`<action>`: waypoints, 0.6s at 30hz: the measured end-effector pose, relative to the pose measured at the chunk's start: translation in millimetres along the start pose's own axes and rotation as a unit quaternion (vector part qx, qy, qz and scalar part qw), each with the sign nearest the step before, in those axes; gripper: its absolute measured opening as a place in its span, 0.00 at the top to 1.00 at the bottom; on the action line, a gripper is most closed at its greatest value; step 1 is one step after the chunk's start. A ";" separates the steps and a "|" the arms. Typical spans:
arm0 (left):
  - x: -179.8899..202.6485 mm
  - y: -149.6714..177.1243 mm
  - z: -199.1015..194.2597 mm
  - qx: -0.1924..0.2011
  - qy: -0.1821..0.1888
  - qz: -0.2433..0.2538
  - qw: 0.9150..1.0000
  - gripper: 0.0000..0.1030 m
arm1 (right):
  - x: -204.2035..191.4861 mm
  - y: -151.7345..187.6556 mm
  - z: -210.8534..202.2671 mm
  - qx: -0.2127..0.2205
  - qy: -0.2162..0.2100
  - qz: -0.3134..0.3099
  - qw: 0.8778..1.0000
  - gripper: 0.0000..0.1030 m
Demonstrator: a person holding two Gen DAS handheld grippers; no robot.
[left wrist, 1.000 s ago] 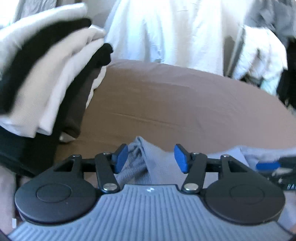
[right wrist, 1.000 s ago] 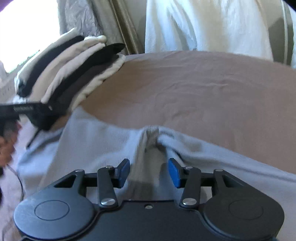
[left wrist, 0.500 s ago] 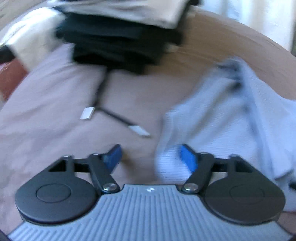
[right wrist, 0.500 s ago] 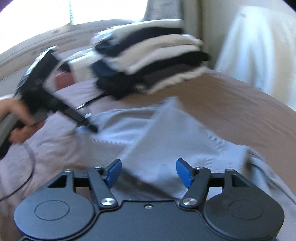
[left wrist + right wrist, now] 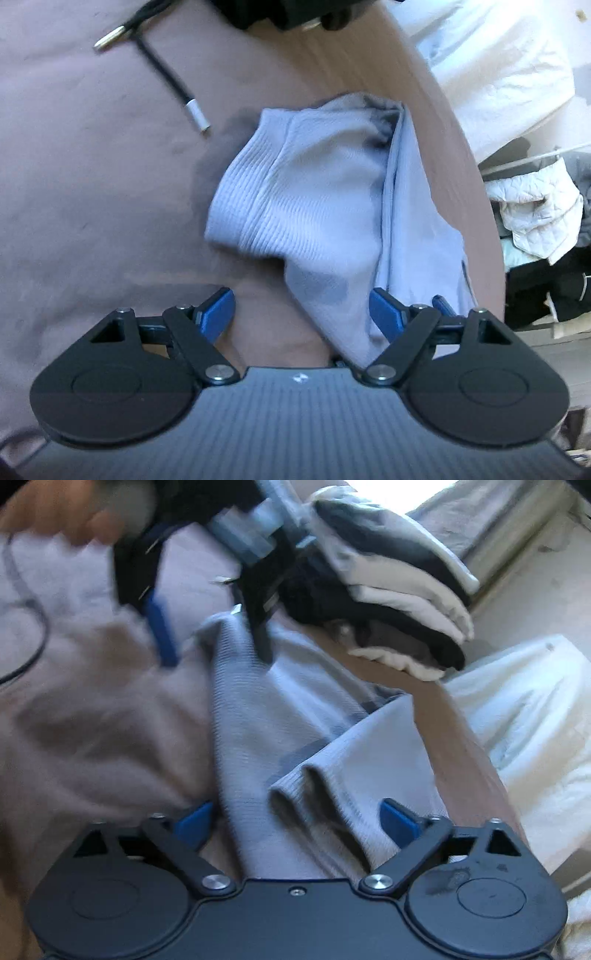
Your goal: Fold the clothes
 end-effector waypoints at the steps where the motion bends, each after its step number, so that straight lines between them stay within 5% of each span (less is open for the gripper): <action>1: 3.5 -6.4 1.1 0.028 0.006 -0.004 1.000 0.22 | 5.7 -0.9 3.5 0.003 -0.008 0.016 1.000 0.03; 5: 21.8 -27.9 16.6 0.098 -0.002 0.039 0.994 0.22 | 29.1 -8.8 21.3 0.007 -0.008 0.079 0.997 0.03; 7: 33.9 -35.0 25.4 0.133 0.005 0.073 0.988 0.43 | 35.7 -12.1 29.6 0.013 -0.012 0.103 0.995 0.08; 8: 35.7 -38.0 25.1 0.154 0.009 0.078 0.985 0.70 | 36.3 -13.0 31.4 0.017 -0.017 0.108 0.994 0.23; 9: 36.0 -38.6 27.7 0.170 0.010 0.080 0.982 0.80 | 36.0 -14.3 32.5 0.022 -0.025 0.114 0.993 0.32; 11: 37.1 -39.4 32.2 0.163 0.012 0.079 0.983 0.82 | 36.6 -15.3 31.5 0.025 -0.028 0.121 0.992 0.72; 14: 47.3 -41.7 27.4 0.163 0.028 0.082 0.983 0.86 | 44.7 -12.4 29.5 0.039 -0.038 0.155 0.986 0.82; 18: 87.6 -42.5 8.8 0.174 0.070 0.090 0.978 0.89 | 66.4 1.2 4.5 0.092 -0.067 0.238 0.965 0.85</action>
Point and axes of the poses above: each gripper's, at about its wrist camera, not at the fingertips, and z roughly the way its jaws point, x to its right, y to its underside, the point moved 10 cm from there along z, roughly the way its jaws point, and after that the axes turned 10 degrees about -y, right-handed, at the moved point
